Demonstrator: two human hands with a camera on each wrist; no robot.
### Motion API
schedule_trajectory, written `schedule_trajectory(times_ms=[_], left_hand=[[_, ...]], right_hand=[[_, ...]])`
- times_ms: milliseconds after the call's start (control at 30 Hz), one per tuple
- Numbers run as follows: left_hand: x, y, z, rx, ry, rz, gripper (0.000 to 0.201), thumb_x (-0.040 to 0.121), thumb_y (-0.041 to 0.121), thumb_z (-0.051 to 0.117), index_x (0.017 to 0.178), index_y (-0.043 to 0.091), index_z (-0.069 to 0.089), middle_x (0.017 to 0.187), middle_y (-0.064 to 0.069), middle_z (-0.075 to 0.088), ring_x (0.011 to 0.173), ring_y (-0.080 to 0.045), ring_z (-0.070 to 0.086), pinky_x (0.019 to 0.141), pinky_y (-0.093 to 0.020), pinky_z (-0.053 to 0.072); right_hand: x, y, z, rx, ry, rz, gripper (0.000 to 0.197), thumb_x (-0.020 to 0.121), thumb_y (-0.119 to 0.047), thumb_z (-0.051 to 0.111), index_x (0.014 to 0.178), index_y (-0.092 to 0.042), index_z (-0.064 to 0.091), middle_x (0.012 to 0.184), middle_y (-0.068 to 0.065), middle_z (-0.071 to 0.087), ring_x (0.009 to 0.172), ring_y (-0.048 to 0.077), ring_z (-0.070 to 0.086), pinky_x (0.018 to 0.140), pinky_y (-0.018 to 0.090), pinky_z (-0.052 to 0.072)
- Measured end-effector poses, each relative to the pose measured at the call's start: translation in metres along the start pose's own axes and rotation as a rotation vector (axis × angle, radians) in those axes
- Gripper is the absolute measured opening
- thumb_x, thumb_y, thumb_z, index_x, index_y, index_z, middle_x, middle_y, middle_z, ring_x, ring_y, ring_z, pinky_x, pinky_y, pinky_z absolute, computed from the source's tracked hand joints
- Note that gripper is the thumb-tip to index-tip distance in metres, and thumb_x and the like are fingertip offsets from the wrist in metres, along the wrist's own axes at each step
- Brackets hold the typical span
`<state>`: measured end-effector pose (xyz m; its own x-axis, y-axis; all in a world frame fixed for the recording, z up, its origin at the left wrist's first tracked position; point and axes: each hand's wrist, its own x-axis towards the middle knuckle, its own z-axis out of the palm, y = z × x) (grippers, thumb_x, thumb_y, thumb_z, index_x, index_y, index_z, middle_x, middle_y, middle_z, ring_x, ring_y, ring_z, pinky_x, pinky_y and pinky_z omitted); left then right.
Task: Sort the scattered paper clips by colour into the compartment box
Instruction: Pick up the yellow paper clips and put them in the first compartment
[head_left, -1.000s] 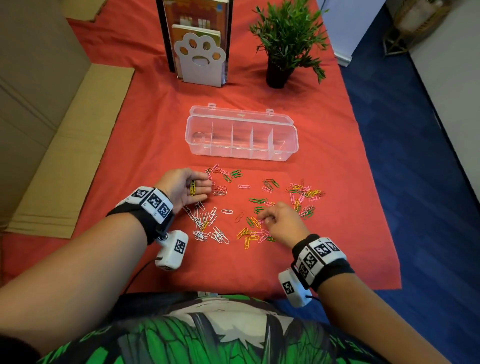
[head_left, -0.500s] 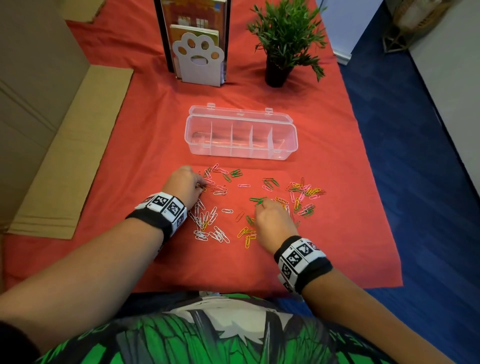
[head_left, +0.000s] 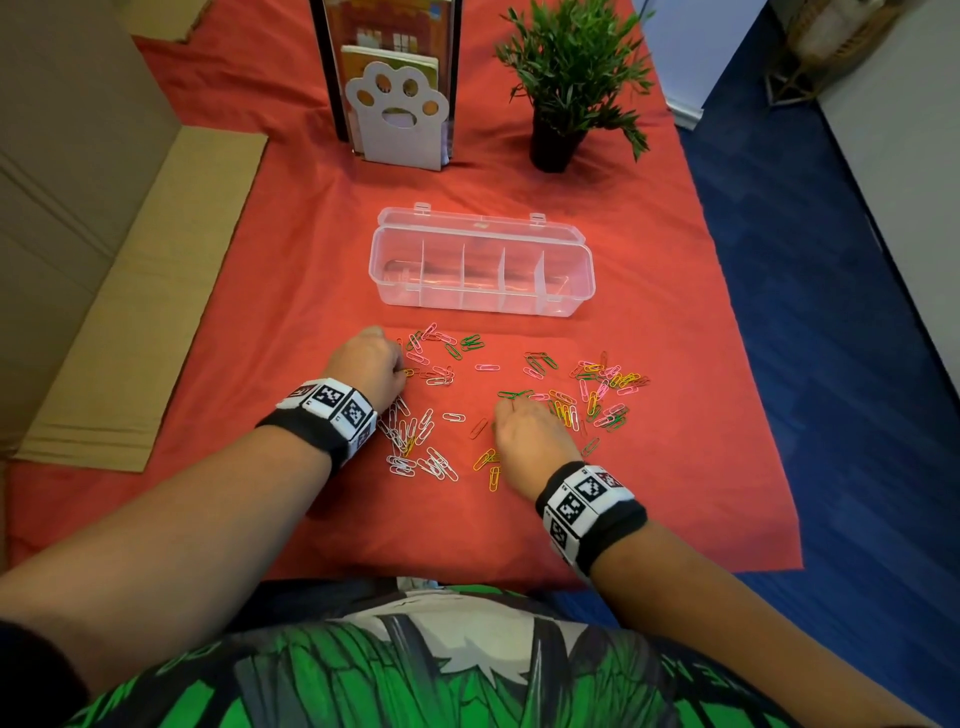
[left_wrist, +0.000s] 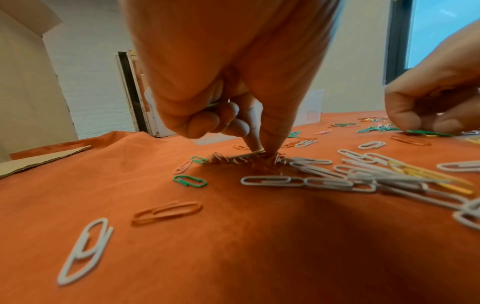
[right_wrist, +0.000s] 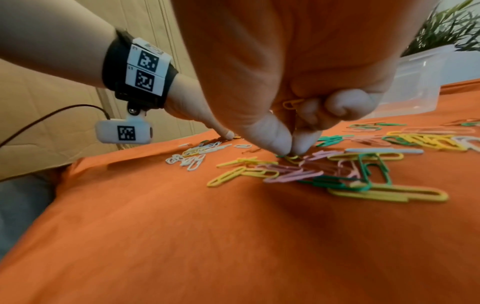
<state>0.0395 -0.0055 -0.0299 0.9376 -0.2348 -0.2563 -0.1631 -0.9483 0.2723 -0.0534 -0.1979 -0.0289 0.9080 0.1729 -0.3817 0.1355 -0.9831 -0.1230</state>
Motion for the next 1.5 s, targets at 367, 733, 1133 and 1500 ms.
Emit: schedule_trajectory(times_ms=[367,733,1133,1500], left_hand=[[-0.009,0.002,-0.003,-0.551,-0.136,-0.110,0.009,0.093,0.021,0.050,0.087,0.017,0.054,0.076,0.003,0.055,0.071,-0.015,0.048,0.065,-0.026,0.036],[-0.026,0.031,-0.002,-1.383,-0.485,-0.452,0.025,0.093,0.009,0.035,0.078,0.016,0.054,0.064,0.001,0.048,0.042,-0.006,0.046,0.038,-0.014,0.042],[-0.039,0.056,0.025,-0.764,-0.367,-0.172,0.015,0.084,0.015,0.061,0.069,0.018,0.061,0.061,0.003,0.055,0.054,-0.011,0.048,0.055,-0.021,0.041],[-0.054,0.078,0.041,-0.058,-0.236,0.103,0.015,0.077,0.018,0.063,0.089,0.015,0.071,0.100,-0.010,0.064,0.096,-0.028,0.062,0.082,-0.030,0.046]], right_hand=[[0.000,0.028,0.003,0.176,0.003,0.048,0.017,0.083,-0.013,0.053,0.094,-0.003,0.061,0.101,0.016,0.058,0.102,0.033,0.054,0.085,0.038,0.047],[-0.002,0.005,-0.001,-0.037,0.066,-0.022,0.029,0.082,0.003,0.039,0.109,0.000,0.050,0.110,0.018,0.051,0.104,0.037,0.050,0.085,0.044,0.045],[-0.006,0.019,0.012,0.107,0.036,0.078,0.035,0.077,0.001,0.045,0.113,-0.002,0.047,0.114,0.019,0.052,0.108,0.037,0.052,0.090,0.042,0.046],[-0.006,0.059,-0.018,1.213,-0.006,0.364,0.023,0.090,-0.001,0.041,0.086,-0.016,0.058,0.067,-0.003,0.044,0.056,0.010,0.039,0.050,0.022,0.032]])
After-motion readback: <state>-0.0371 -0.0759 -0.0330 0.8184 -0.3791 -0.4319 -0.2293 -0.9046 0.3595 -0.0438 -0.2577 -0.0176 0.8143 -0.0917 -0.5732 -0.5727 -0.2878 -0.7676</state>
